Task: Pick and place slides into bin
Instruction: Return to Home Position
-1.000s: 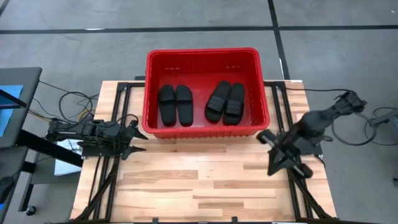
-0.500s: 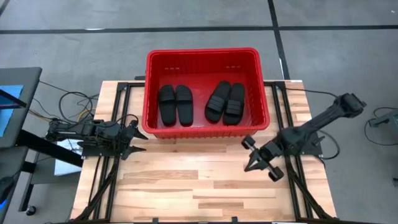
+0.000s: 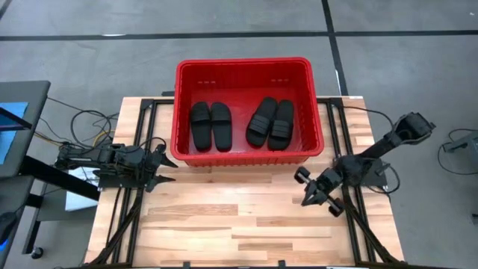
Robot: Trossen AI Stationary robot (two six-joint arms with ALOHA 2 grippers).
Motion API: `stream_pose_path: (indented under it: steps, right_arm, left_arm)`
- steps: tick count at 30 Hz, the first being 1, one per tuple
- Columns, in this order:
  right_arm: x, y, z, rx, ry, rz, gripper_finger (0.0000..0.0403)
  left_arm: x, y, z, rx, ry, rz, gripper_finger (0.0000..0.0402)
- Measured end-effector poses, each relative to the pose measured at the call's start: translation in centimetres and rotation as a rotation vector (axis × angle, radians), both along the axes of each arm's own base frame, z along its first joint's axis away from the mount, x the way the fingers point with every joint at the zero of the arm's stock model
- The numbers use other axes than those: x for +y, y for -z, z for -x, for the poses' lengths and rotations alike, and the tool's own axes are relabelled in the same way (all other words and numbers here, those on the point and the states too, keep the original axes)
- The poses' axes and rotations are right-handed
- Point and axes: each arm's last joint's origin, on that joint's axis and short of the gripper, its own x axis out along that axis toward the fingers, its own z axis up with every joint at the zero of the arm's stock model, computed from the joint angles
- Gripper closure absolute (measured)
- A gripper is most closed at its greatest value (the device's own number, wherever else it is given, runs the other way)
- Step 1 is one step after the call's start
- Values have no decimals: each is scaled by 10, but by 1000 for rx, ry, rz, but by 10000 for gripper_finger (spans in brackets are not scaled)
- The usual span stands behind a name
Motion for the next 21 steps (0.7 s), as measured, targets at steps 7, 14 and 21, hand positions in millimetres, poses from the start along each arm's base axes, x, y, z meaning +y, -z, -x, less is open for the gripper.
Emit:
stream_pose_path:
  steps: [7,14,21]
  right_arm:
    - [-19,3,34,-63,9,-7,403]
    - [-24,5,45,-104,94,201,403]
    - [-34,1,59,-233,209,363,403]
  left_arm:
    - [0,0,0,-1,0,0,143]
    - [0,0,0,0,0,0,143]
    - [0,0,0,0,0,0,143]
